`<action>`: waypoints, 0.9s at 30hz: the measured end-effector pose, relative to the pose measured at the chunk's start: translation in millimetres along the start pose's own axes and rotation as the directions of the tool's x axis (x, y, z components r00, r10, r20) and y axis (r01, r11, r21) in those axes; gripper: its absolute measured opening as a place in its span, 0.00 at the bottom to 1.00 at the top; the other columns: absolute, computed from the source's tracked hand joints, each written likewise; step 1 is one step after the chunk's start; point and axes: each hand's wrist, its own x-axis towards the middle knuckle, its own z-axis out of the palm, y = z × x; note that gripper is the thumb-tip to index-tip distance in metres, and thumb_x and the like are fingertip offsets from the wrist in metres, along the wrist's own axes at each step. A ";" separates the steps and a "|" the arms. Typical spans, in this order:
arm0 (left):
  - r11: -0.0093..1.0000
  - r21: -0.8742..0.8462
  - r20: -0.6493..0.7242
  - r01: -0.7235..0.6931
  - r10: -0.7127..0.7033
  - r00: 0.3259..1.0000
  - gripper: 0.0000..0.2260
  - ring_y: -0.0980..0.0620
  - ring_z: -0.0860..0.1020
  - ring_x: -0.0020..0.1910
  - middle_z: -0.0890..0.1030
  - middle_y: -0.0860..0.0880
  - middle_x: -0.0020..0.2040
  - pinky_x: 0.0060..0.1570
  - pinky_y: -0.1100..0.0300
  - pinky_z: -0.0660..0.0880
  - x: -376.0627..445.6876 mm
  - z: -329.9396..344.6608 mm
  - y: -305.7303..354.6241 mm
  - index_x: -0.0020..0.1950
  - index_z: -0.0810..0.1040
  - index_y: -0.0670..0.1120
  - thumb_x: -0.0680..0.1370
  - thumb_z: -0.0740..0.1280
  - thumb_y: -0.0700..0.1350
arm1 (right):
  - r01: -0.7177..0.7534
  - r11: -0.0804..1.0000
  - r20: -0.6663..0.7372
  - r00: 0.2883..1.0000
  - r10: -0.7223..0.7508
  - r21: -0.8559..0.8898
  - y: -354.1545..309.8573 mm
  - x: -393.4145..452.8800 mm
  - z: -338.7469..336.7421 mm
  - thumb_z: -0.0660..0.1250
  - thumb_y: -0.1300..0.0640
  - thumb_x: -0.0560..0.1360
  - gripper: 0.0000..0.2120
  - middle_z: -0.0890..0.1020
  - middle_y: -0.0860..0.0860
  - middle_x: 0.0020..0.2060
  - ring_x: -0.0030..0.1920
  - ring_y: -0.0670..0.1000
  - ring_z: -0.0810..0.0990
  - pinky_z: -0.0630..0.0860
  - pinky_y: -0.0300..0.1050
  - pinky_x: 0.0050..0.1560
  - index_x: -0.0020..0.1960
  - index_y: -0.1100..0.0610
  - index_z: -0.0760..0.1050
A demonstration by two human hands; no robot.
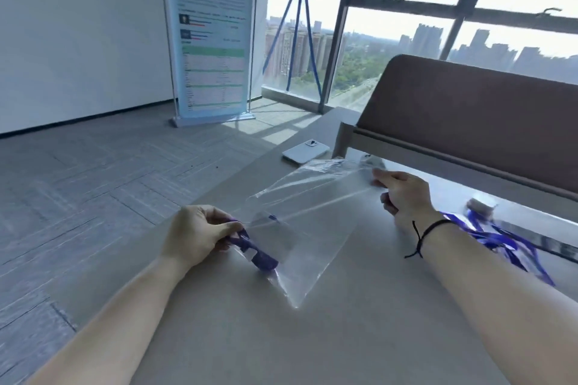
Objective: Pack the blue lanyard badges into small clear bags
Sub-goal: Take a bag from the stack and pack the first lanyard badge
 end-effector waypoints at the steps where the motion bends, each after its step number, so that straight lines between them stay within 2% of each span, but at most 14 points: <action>1: 0.998 0.060 -0.055 -0.019 0.022 0.998 0.04 0.52 0.84 0.31 0.86 0.48 0.33 0.32 0.65 0.78 6.7 -6.4 -5.2 0.41 0.85 0.44 0.70 0.79 0.41 | -0.011 1.000 0.017 1.000 0.011 0.014 2.2 8.5 17.1 0.75 0.56 0.74 0.06 0.85 0.53 0.37 0.21 0.47 0.68 0.62 0.35 0.21 0.43 0.58 0.81; 4: 0.996 0.088 -0.168 -0.014 0.029 0.985 0.07 0.55 0.84 0.30 0.86 0.51 0.34 0.34 0.62 0.80 24.1 -16.5 -17.6 0.43 0.83 0.47 0.70 0.79 0.43 | -0.046 0.999 0.041 0.998 0.045 0.020 11.3 36.3 61.9 0.75 0.55 0.75 0.07 0.85 0.55 0.39 0.19 0.45 0.69 0.63 0.35 0.22 0.44 0.59 0.81; 7: 0.987 0.158 -0.225 -0.043 0.078 0.971 0.10 0.57 0.84 0.31 0.87 0.52 0.40 0.34 0.66 0.79 31.2 -13.8 -25.4 0.51 0.82 0.48 0.72 0.78 0.44 | -0.096 0.995 0.007 0.995 0.096 0.002 25.1 59.6 91.1 0.75 0.54 0.74 0.09 0.83 0.57 0.41 0.19 0.45 0.73 0.69 0.37 0.23 0.45 0.60 0.79; 8: 0.979 0.194 -0.240 -0.060 0.106 0.965 0.11 0.57 0.84 0.33 0.86 0.52 0.41 0.37 0.66 0.79 32.4 -12.1 -27.5 0.53 0.83 0.48 0.72 0.78 0.45 | -0.132 0.991 -0.007 0.991 0.132 -0.001 28.1 62.5 97.7 0.76 0.53 0.74 0.12 0.83 0.58 0.43 0.20 0.45 0.76 0.71 0.37 0.23 0.50 0.60 0.79; 10: 0.968 0.239 -0.275 -0.079 0.145 0.950 0.12 0.58 0.83 0.36 0.86 0.52 0.41 0.41 0.63 0.78 35.3 -10.8 -30.0 0.54 0.83 0.47 0.72 0.78 0.46 | -0.166 0.983 -0.058 0.985 0.162 -0.073 35.5 62.9 106.6 0.74 0.50 0.75 0.26 0.81 0.55 0.52 0.26 0.47 0.79 0.71 0.36 0.23 0.65 0.63 0.73; 12: 0.959 0.269 -0.283 -0.092 0.170 0.944 0.11 0.59 0.82 0.39 0.85 0.52 0.41 0.44 0.65 0.76 37.1 -10.4 -31.8 0.53 0.84 0.47 0.72 0.78 0.45 | -0.082 0.941 -0.118 0.992 0.046 -0.328 41.6 50.3 111.3 0.71 0.47 0.77 0.30 0.76 0.52 0.59 0.40 0.50 0.80 0.72 0.33 0.34 0.71 0.62 0.67; 13: 0.956 0.276 -0.281 -0.094 0.174 0.944 0.10 0.60 0.82 0.40 0.85 0.53 0.41 0.44 0.65 0.76 37.5 -10.1 -32.2 0.52 0.84 0.47 0.72 0.78 0.45 | 0.020 0.878 -0.088 0.994 -0.071 -0.479 46.2 43.1 112.2 0.70 0.46 0.76 0.29 0.76 0.53 0.62 0.51 0.53 0.79 0.71 0.35 0.45 0.71 0.60 0.67; 14: 0.956 0.277 -0.279 -0.100 0.180 0.943 0.09 0.60 0.83 0.39 0.85 0.53 0.40 0.43 0.65 0.77 37.6 -10.1 -32.4 0.51 0.84 0.48 0.73 0.77 0.45 | 0.153 0.794 0.006 0.983 -0.186 -0.589 50.2 32.0 113.5 0.70 0.45 0.76 0.28 0.74 0.56 0.65 0.60 0.54 0.75 0.69 0.38 0.54 0.69 0.59 0.69; 16: 0.956 0.274 -0.275 -0.104 0.181 0.944 0.06 0.60 0.83 0.37 0.85 0.55 0.38 0.40 0.65 0.78 36.9 -9.8 -31.1 0.48 0.84 0.49 0.73 0.77 0.45 | 0.420 0.595 0.285 0.906 -0.312 -0.685 54.9 0.0 114.2 0.70 0.43 0.75 0.25 0.72 0.55 0.69 0.69 0.53 0.70 0.66 0.44 0.66 0.68 0.55 0.73; 18: 0.956 0.275 -0.266 -0.104 0.179 0.947 0.03 0.60 0.82 0.33 0.85 0.55 0.36 0.37 0.64 0.77 36.1 -9.7 -29.7 0.45 0.85 0.49 0.73 0.77 0.45 | 0.588 0.466 0.540 0.804 -0.249 -0.661 56.6 -38.2 115.5 0.66 0.39 0.77 0.25 0.69 0.47 0.73 0.74 0.50 0.66 0.62 0.51 0.74 0.70 0.47 0.72; 20: 0.949 0.296 -0.259 -0.110 0.190 0.947 0.03 0.59 0.82 0.33 0.84 0.55 0.35 0.38 0.63 0.77 35.6 -9.6 -28.8 0.44 0.85 0.49 0.73 0.77 0.44 | 0.679 0.405 0.705 0.701 -0.110 -0.612 57.6 -73.9 117.6 0.59 0.35 0.79 0.27 0.60 0.39 0.78 0.79 0.45 0.53 0.50 0.54 0.79 0.76 0.40 0.63; 22: 0.943 0.313 -0.260 -0.112 0.198 0.945 0.03 0.56 0.82 0.34 0.84 0.54 0.35 0.39 0.62 0.75 35.0 -9.0 -27.9 0.43 0.85 0.48 0.73 0.77 0.45 | 0.694 0.386 0.752 0.659 -0.001 -0.608 62.4 -91.3 118.3 0.53 0.35 0.81 0.26 0.51 0.37 0.79 0.80 0.42 0.42 0.38 0.52 0.79 0.78 0.36 0.55; 23: 0.943 0.316 -0.263 -0.108 0.196 0.945 0.03 0.54 0.82 0.36 0.84 0.53 0.36 0.40 0.62 0.74 34.7 -8.6 -27.7 0.42 0.85 0.48 0.72 0.77 0.45 | 0.694 0.362 0.755 0.655 0.041 -0.622 65.6 -95.6 117.6 0.51 0.36 0.82 0.26 0.48 0.36 0.79 0.79 0.42 0.40 0.35 0.52 0.78 0.79 0.35 0.52; 27: 0.941 0.328 -0.277 -0.088 0.185 0.943 0.05 0.49 0.82 0.39 0.85 0.50 0.38 0.44 0.60 0.74 35.6 -7.1 -26.6 0.43 0.84 0.45 0.72 0.77 0.45 | 0.719 0.212 0.746 0.658 0.101 -0.662 75.9 -102.9 115.0 0.43 0.31 0.80 0.28 0.40 0.37 0.79 0.79 0.43 0.36 0.33 0.53 0.78 0.78 0.33 0.41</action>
